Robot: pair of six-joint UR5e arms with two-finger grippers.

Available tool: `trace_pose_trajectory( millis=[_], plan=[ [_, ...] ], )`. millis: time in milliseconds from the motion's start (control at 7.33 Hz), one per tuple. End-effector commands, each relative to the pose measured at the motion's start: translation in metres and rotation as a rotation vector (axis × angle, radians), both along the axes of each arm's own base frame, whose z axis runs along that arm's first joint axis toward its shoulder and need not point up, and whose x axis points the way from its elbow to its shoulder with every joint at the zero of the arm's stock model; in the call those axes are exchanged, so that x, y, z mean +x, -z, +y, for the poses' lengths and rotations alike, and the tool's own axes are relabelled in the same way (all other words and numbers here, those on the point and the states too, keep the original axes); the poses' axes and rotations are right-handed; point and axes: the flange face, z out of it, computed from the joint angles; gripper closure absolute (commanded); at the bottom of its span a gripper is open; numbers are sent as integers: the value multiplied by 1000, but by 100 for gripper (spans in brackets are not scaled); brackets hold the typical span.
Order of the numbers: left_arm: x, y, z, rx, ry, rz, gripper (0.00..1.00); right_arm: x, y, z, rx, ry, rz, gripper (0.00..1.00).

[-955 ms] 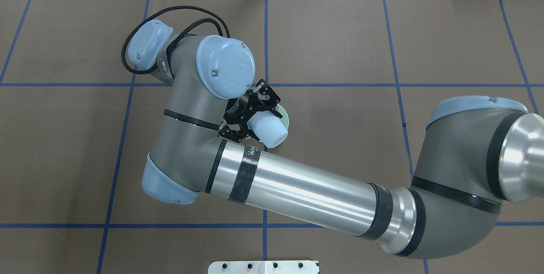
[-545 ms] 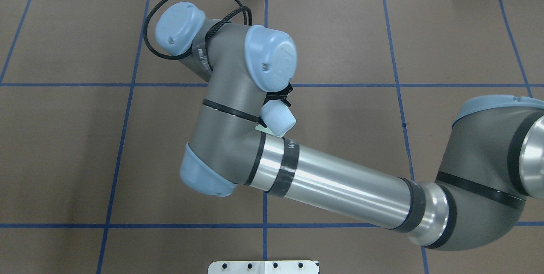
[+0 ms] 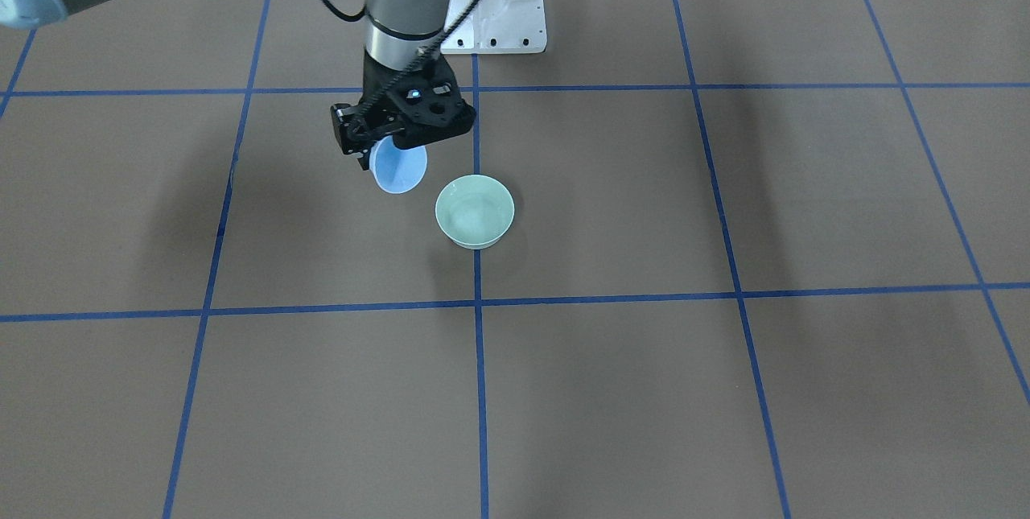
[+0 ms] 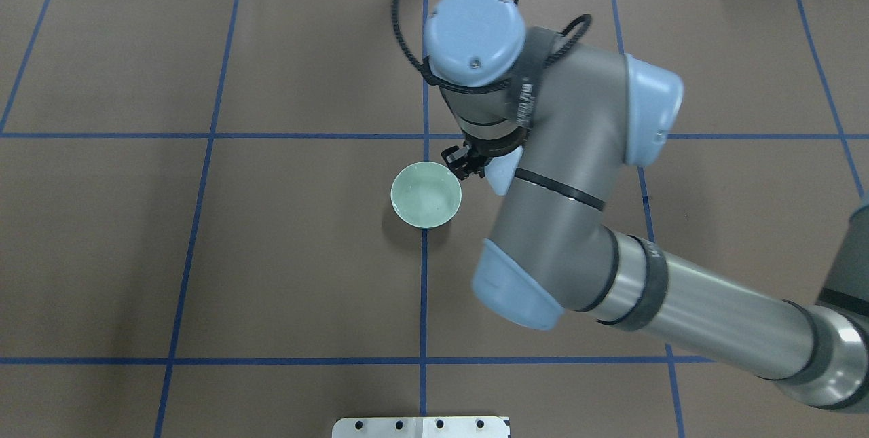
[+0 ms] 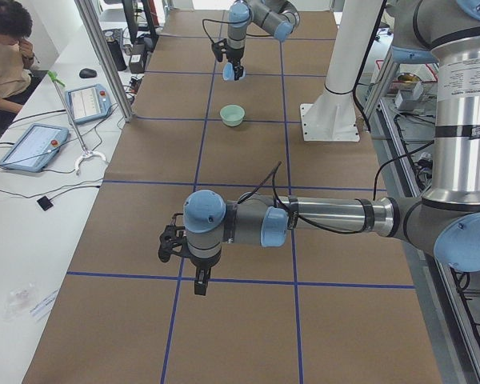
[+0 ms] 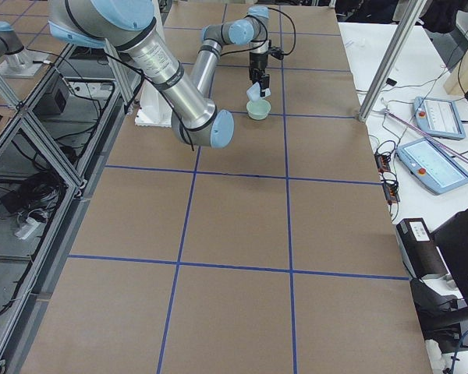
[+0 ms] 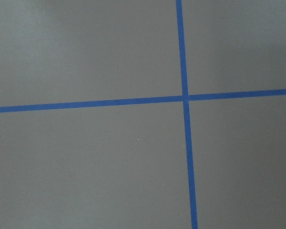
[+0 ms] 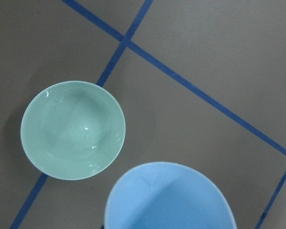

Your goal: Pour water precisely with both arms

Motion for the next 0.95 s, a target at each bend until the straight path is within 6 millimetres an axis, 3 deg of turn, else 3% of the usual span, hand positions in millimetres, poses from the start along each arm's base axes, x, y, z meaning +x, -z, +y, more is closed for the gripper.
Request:
trace_pose_trajectory(
  millis=[0,273,409,545,818],
  plan=[
    [2,17,-4,38,-5,-1,0,49,-41,-3,27,-178,-96,100],
    [13,43,-12,164,-25,-7,0,84,-43,3,41,-416,-128,100],
    [40,56,-23,179,-70,-3,0,101,-45,5,39,-575,-152,100],
    [64,82,-31,148,-27,21,0,116,-55,8,58,-648,-148,100],
    [121,123,-47,101,-11,63,0,137,-93,16,85,-823,-142,100]
  ],
)
